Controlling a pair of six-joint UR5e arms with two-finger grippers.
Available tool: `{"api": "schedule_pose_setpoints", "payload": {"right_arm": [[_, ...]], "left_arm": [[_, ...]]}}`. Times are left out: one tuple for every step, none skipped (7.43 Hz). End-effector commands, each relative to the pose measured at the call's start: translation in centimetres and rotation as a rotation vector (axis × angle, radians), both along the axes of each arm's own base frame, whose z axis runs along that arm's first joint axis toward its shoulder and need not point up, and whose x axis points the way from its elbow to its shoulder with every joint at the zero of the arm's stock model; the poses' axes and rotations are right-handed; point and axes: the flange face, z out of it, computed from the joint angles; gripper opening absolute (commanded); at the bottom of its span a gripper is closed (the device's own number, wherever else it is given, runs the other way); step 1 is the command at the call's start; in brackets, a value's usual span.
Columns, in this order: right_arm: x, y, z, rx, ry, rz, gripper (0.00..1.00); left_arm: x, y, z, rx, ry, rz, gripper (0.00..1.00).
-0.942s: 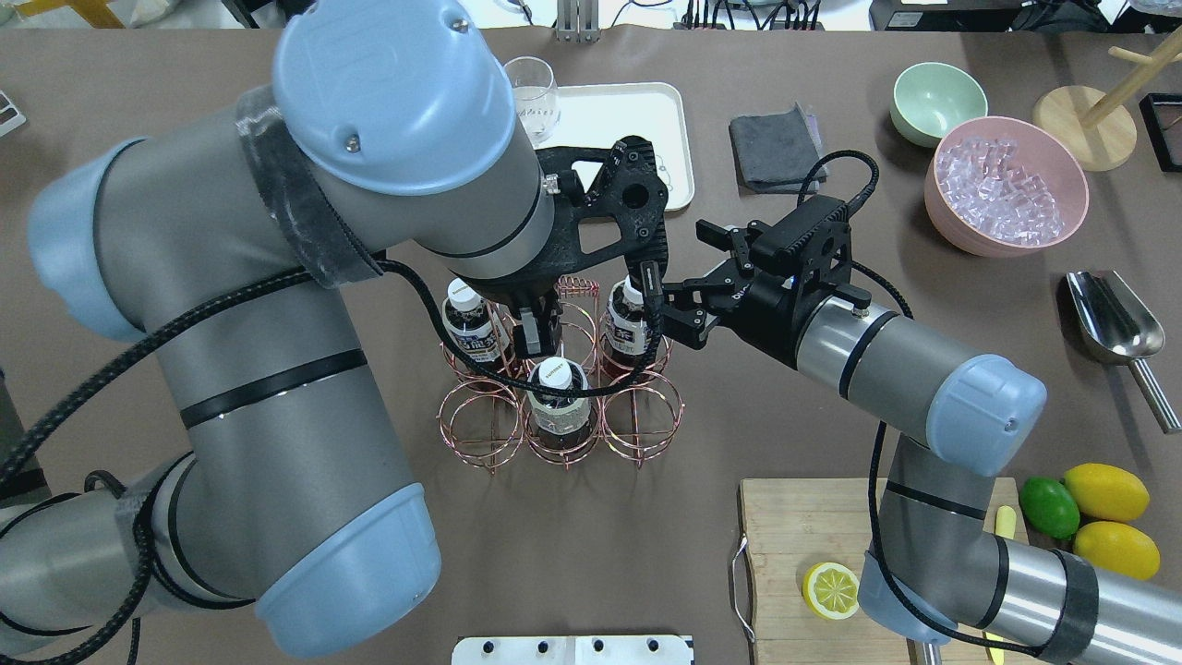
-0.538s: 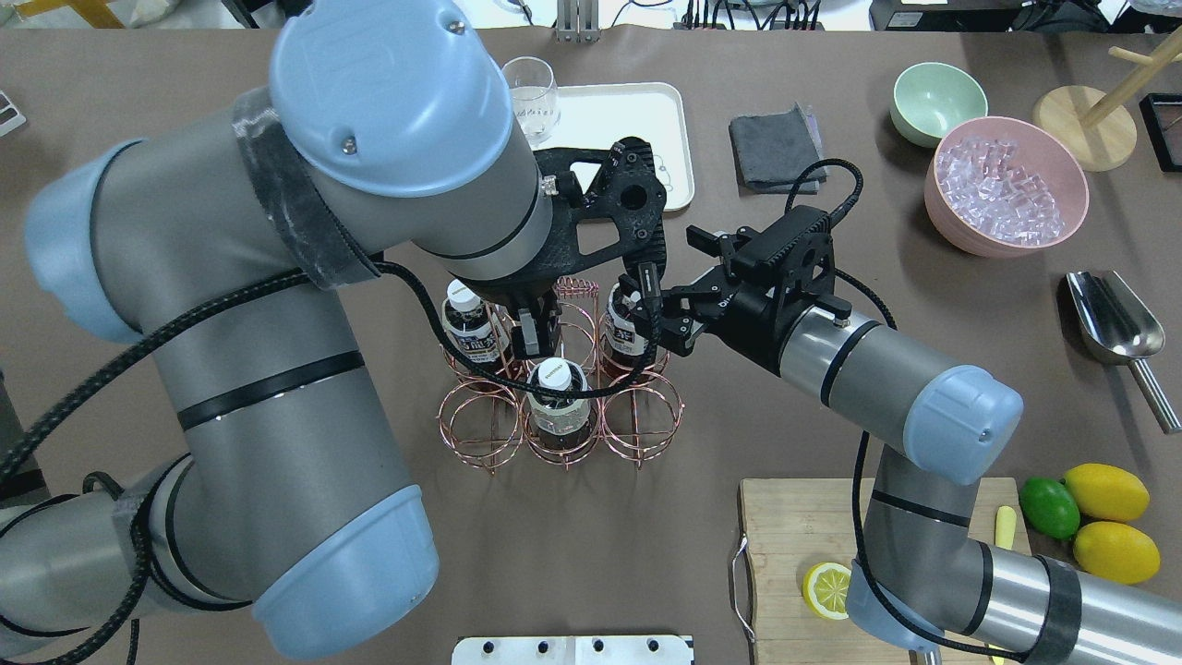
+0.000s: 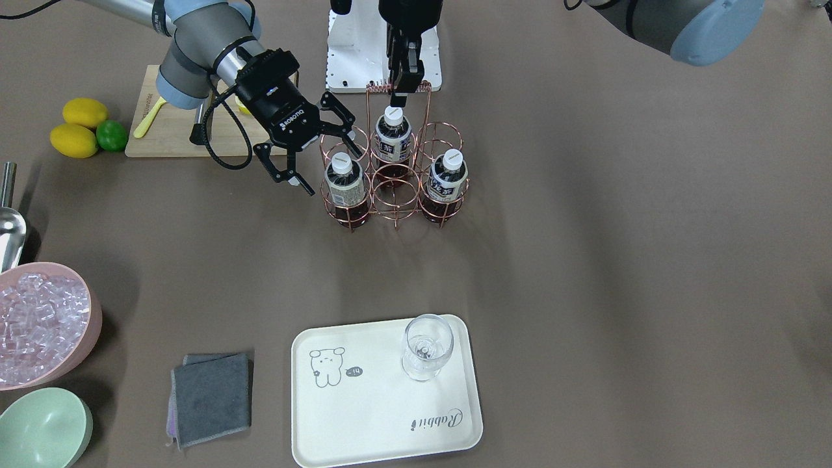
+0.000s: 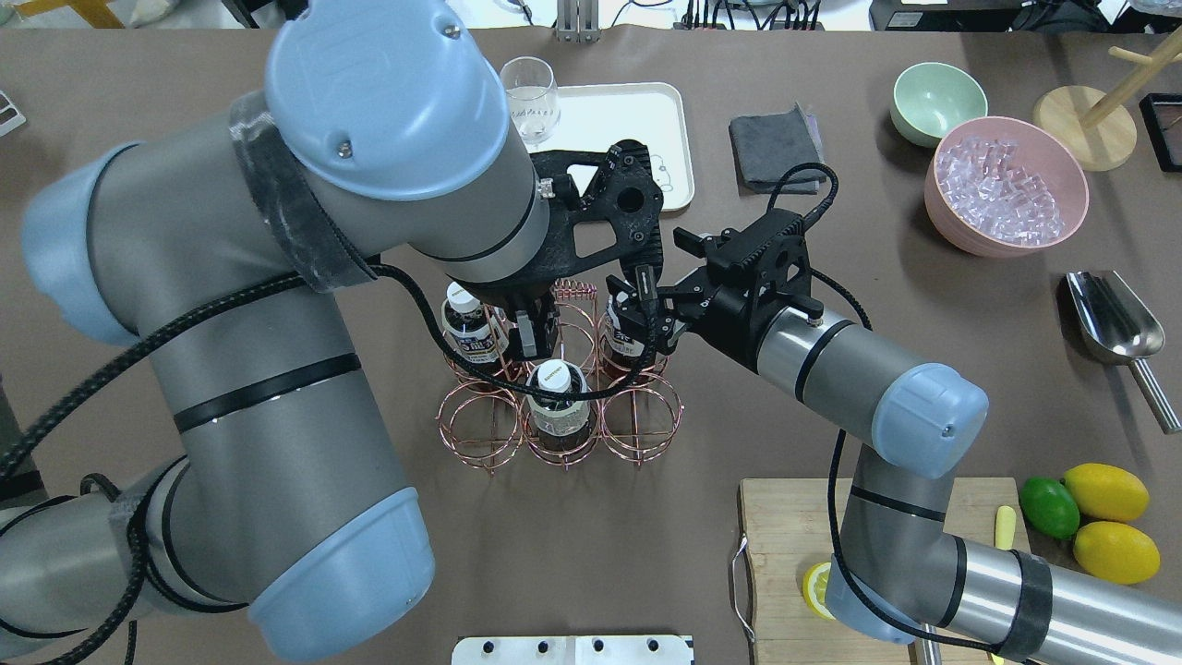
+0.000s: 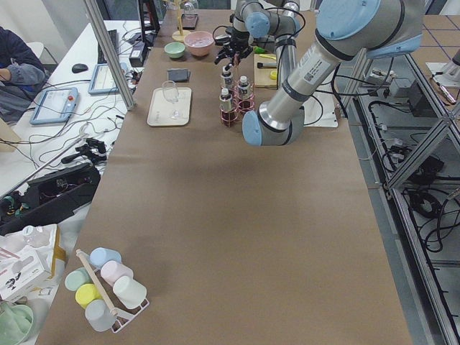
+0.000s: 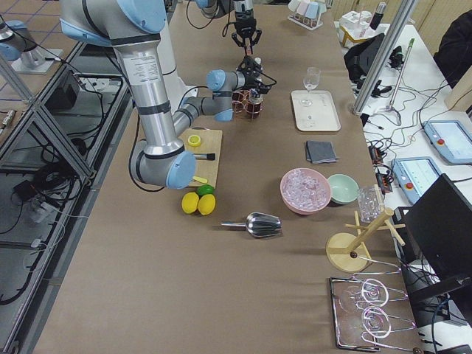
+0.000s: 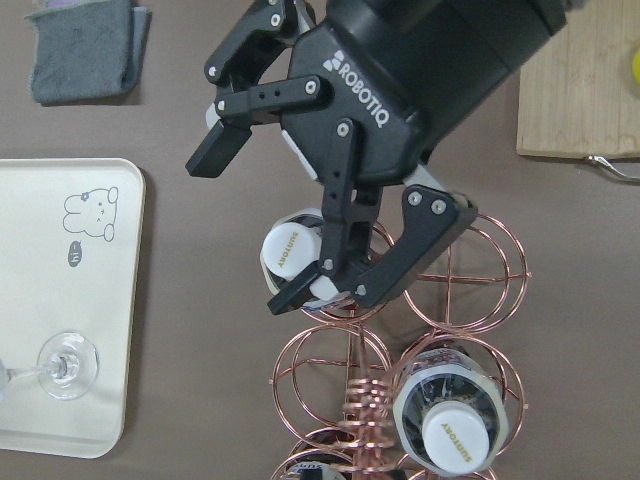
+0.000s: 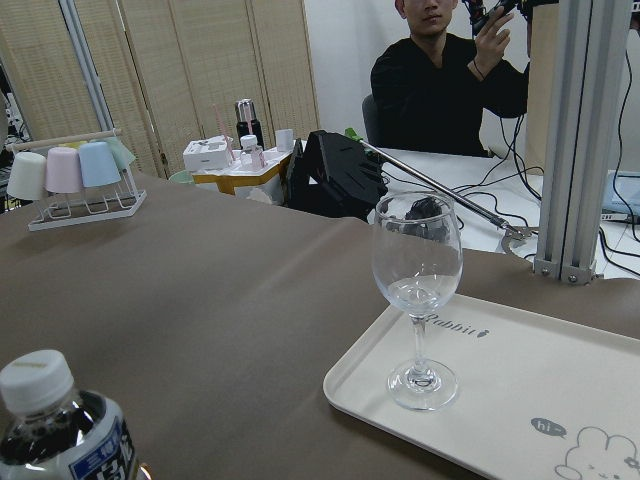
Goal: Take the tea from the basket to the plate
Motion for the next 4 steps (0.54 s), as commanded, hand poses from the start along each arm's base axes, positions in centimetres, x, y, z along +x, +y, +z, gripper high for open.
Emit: {"api": "schedule_pose_setpoints", "payload": {"right_arm": [[-0.4,0.3,0.3,-0.004,0.002,-0.008,0.63],[-0.6,0.6,0.3,-0.006,-0.002,-0.013,0.61],[-0.9,1.0,0.5,-0.009,-0.003,-0.009,0.62],[-1.1,1.4,0.5,-0.01,-0.002,-0.01,0.62]], "left_arm": [[0.0,0.1,0.1,0.0,0.001,0.002,0.0],[0.0,0.1,0.1,0.0,0.001,0.002,0.0],[-0.1,0.2,0.2,0.002,0.0,0.002,0.0],[-0.1,0.2,0.2,0.002,0.0,0.002,0.0]]}}
